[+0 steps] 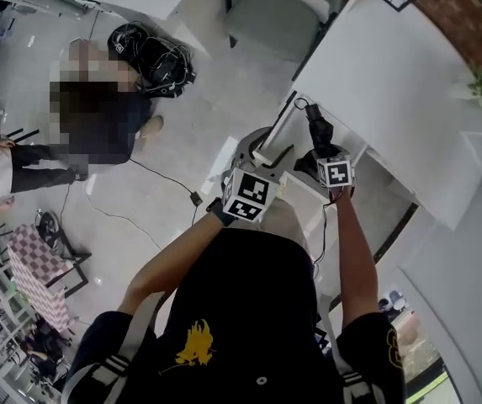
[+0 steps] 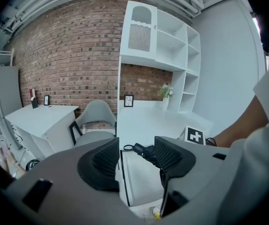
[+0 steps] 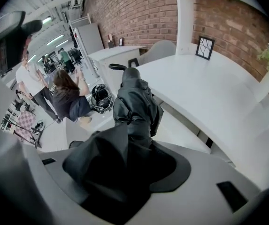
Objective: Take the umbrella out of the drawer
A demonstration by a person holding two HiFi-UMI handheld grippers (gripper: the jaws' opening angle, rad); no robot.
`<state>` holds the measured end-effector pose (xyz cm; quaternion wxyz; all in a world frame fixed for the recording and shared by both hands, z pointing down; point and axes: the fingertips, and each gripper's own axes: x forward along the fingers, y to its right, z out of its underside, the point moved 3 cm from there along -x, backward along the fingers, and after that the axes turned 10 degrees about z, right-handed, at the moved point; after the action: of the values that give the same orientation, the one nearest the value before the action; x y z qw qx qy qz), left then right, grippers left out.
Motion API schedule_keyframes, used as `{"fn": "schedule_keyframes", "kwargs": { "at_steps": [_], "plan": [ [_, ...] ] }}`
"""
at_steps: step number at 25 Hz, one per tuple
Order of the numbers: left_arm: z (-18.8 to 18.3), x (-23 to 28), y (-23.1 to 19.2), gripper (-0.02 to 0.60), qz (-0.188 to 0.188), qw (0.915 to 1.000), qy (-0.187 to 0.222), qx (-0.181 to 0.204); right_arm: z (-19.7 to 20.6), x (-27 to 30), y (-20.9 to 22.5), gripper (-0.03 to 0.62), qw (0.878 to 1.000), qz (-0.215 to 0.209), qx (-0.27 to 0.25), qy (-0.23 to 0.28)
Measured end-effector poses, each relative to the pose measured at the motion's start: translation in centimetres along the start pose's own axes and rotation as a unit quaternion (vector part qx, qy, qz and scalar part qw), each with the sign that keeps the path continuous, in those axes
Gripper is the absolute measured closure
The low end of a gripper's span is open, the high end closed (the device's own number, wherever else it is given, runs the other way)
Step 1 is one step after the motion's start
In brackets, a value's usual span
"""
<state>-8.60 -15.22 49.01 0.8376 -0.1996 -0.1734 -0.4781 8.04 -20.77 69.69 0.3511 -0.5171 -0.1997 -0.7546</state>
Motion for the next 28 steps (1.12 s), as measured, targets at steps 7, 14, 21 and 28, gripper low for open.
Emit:
{"fn": "schedule_keyframes", "kwargs": {
  "at_steps": [7, 14, 21, 28],
  "plan": [
    [-2.5, -1.0, -0.6, 0.331, 0.008, 0.9995, 0.016, 0.027, -2.6, -3.9, -0.7, 0.336, 0.999, -0.010, 0.010, 0.040],
    [-4.6, -1.5, 0.0, 0.333, 0.029, 0.9978, 0.017, 0.056, -3.9, -8.9, -0.7, 0.336, 0.995, -0.010, 0.058, 0.079],
    [-6.1, -1.6, 0.9, 0.336, 0.033, 0.9969, 0.025, 0.067, -5.1, -13.5, 0.1, 0.336, 0.989, -0.008, 0.075, 0.128],
    [-8.7, -1.9, 2.2, 0.344, 0.045, 0.9944, 0.048, 0.083, -6.0, -18.7, 1.6, 0.336, 0.973, -0.009, 0.129, 0.191]
  ]
}}
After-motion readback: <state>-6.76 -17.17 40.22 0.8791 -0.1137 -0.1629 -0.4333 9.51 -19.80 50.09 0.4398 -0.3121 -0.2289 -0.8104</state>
